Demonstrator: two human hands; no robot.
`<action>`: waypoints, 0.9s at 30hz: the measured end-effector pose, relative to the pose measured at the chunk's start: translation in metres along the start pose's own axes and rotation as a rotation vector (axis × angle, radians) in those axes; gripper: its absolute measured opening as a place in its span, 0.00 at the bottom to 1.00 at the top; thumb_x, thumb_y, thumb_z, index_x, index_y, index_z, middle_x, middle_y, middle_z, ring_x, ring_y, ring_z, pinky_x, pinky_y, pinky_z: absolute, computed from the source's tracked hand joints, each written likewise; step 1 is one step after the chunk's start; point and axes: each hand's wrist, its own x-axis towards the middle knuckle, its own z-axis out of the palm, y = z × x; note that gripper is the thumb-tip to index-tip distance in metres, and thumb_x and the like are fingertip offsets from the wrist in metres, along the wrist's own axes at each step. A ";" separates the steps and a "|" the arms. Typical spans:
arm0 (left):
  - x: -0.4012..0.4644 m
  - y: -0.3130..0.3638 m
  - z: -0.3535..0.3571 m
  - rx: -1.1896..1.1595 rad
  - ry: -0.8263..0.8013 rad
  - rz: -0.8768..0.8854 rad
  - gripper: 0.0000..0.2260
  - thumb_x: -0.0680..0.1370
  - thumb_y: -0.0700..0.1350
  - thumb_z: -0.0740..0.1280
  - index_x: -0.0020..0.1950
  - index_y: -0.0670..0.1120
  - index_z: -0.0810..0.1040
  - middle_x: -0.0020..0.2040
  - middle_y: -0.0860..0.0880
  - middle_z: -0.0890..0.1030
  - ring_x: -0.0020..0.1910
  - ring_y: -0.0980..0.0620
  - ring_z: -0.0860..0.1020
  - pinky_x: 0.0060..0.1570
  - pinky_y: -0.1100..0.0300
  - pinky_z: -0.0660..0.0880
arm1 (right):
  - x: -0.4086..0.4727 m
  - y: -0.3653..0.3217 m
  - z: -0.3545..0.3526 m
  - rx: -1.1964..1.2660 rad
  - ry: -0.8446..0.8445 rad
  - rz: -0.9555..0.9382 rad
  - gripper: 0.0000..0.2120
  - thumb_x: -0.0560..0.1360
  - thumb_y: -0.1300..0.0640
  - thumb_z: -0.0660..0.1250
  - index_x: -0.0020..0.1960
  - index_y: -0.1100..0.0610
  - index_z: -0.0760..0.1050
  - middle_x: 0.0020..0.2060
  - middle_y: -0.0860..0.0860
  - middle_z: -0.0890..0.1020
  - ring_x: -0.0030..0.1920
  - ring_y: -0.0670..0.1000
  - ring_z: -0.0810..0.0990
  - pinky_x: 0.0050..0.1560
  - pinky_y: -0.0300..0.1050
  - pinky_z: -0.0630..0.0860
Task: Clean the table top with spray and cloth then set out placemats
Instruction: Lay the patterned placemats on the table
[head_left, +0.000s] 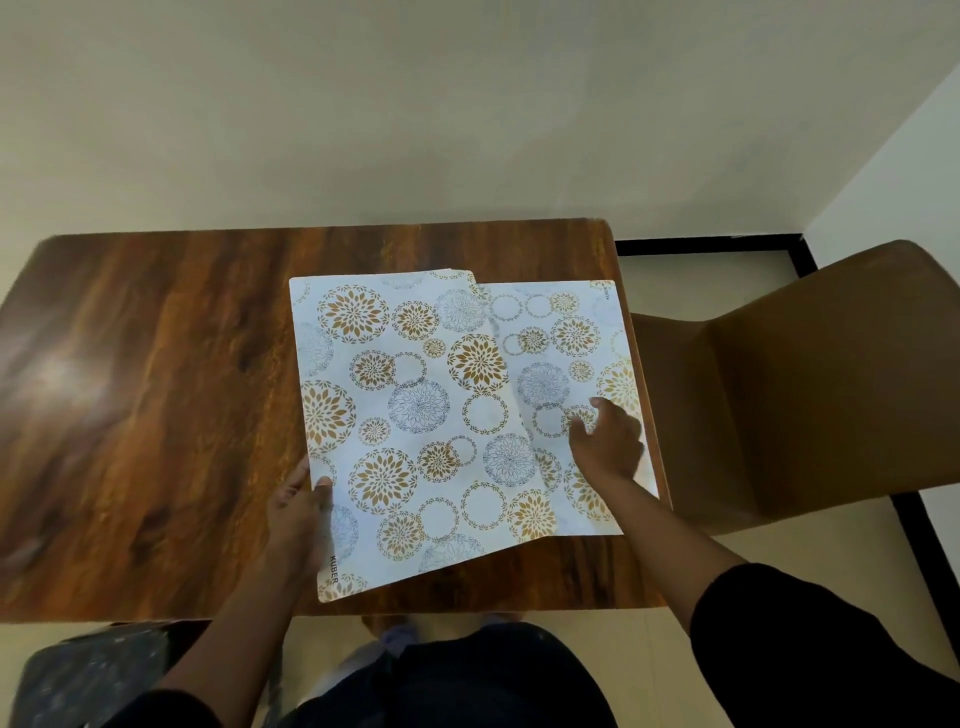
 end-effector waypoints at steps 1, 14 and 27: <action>0.001 0.000 -0.002 -0.008 0.006 -0.007 0.20 0.88 0.36 0.60 0.77 0.52 0.77 0.69 0.43 0.83 0.66 0.35 0.82 0.69 0.28 0.74 | 0.001 -0.014 0.002 0.118 -0.069 0.006 0.22 0.82 0.48 0.65 0.72 0.56 0.74 0.69 0.54 0.79 0.71 0.59 0.74 0.66 0.53 0.71; 0.009 0.040 -0.043 -0.057 -0.067 0.050 0.17 0.88 0.35 0.60 0.73 0.49 0.78 0.65 0.42 0.84 0.61 0.36 0.83 0.65 0.30 0.77 | -0.030 -0.129 0.014 0.512 -0.531 0.107 0.06 0.80 0.60 0.71 0.54 0.51 0.79 0.45 0.54 0.81 0.38 0.50 0.77 0.38 0.42 0.71; 0.048 0.108 -0.138 -0.007 -0.149 0.150 0.17 0.87 0.35 0.61 0.74 0.46 0.77 0.66 0.39 0.84 0.60 0.35 0.84 0.64 0.31 0.78 | -0.095 -0.222 0.076 0.618 -0.373 0.064 0.17 0.78 0.73 0.65 0.61 0.57 0.81 0.58 0.53 0.85 0.58 0.53 0.83 0.50 0.44 0.81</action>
